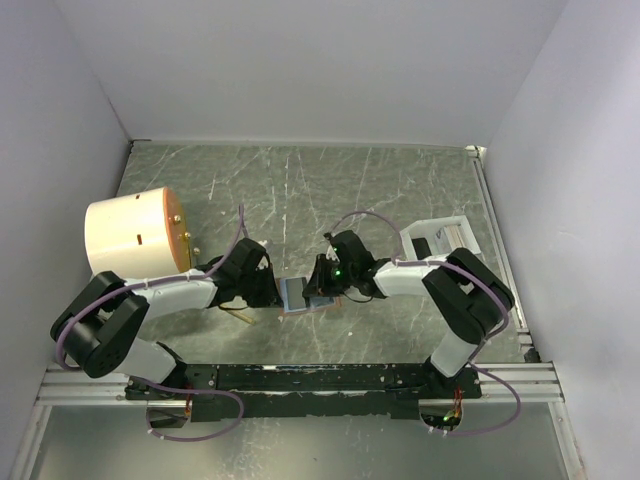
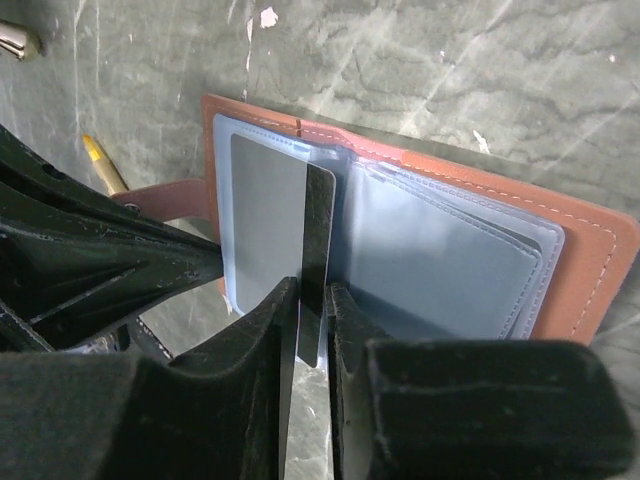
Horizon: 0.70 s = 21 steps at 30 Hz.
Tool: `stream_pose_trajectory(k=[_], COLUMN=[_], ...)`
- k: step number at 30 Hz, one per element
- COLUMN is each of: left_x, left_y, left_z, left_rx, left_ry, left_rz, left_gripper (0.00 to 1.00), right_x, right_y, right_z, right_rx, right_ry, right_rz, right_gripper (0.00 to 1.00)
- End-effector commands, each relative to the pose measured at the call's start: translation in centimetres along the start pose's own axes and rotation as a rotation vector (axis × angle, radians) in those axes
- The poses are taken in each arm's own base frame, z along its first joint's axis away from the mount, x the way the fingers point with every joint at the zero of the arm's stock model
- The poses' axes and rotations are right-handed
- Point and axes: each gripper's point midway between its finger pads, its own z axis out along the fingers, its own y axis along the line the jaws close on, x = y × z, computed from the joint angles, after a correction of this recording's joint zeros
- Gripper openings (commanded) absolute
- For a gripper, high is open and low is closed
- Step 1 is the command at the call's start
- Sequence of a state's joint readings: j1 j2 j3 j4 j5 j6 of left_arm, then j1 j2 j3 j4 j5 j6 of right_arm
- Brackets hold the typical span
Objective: Put the credit cards into the card holder
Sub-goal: Insert the credit card into the card holder.
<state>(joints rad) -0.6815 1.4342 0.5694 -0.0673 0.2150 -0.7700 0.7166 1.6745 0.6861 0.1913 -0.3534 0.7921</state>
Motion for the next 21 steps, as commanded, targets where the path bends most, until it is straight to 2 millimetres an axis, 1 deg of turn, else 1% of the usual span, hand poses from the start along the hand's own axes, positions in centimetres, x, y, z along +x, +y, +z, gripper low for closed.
stream_pose_trajectory(k=[1,3,7,10,13,17,20,21], left_x=[-1.7,-1.8,-2.0,-2.2,-2.4,-2.7,-2.9,-2.9], left_y=[-0.9,-0.9,-0.9,-0.8,-0.7,-0.8,-0.6,-0.5], left_z=[-0.1,-0.1,-0.3,-0.5,-0.5,-0.7,-0.6,-0.5], left_rx=[0.001,-0.002,-0.011,-0.02,-0.03,-0.024,-0.034,-0.039], left_ry=[-0.052,-0.052,-0.06,-0.068,-0.073,-0.081,-0.083,-0.081], left_rz=[0.03,0.031,0.033,0.034,0.022,0.008,0.004,0.002], left_gripper=[0.12,0.12,0.12,0.12,0.12,0.13,0.12,0.12], right_x=[0.8,0.7,-0.3,-1.4,-1.9,-1.9,-1.9,-1.8], right_y=[0.5,0.3,-0.3,-0.3,0.0,0.4,0.5,0.6], right_z=[0.8,0.7,-0.3,-1.2,-1.6,-1.2,-0.8,-0.6], right_rx=[-0.015,-0.005,0.081,0.129,0.138,0.116,0.105,0.097], right_ry=[0.042,0.037,0.006,-0.023,-0.037,-0.029,-0.016,-0.014], right_rz=[-0.022,-0.025,-0.051,-0.079,-0.084,-0.077,-0.077,-0.078], right_gripper=[0.16,0.16,0.24,0.27,0.29,0.32,0.32,0.3])
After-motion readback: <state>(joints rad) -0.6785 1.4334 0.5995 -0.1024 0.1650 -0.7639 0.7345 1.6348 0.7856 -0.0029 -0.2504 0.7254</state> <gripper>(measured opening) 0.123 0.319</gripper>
